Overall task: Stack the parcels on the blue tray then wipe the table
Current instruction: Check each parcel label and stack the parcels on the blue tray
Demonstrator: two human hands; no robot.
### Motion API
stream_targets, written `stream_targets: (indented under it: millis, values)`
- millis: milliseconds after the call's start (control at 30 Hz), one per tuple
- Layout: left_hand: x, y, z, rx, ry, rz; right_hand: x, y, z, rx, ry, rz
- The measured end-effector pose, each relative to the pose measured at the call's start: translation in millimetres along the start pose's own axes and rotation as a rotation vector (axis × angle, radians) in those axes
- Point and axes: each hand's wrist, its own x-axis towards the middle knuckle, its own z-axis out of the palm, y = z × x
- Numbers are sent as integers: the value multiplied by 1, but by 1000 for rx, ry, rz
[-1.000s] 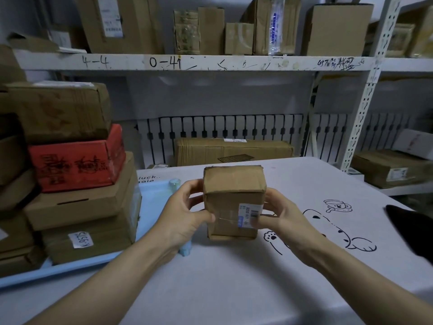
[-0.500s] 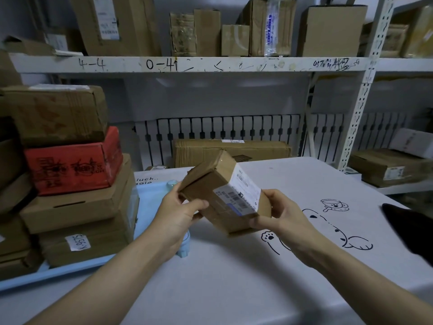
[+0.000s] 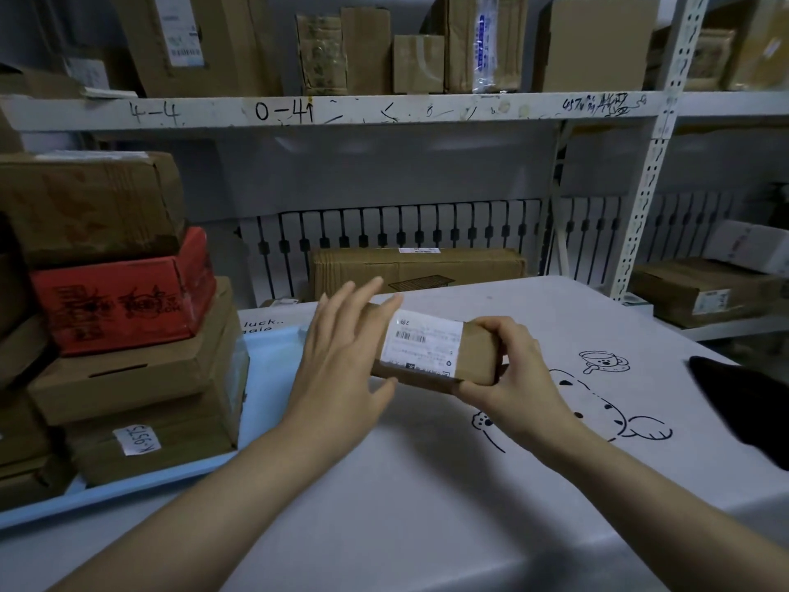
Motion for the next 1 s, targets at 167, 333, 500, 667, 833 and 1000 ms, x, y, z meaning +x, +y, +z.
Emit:
stream_targets:
  millis: [167, 333, 500, 667, 833, 1000]
  values:
    - [4, 4, 4, 151, -41, 121, -1, -9, 1, -75, -32, -92]
    - [6, 2, 5, 118, 4, 128, -4, -15, 3, -46, -52, -103]
    - [7, -3, 1, 24, 21, 62, -2, -16, 0, 16, -43, -32]
    - [3, -6, -3, -140, 42, -88, 0, -13, -3, 84, -57, 133]
    - [-1, -8, -4, -352, 40, -165, -3, -5, -2, 240, -166, 305]
    - [-2, -13, 0, -402, -14, -236, -1, -11, -1, 349, -183, 248]
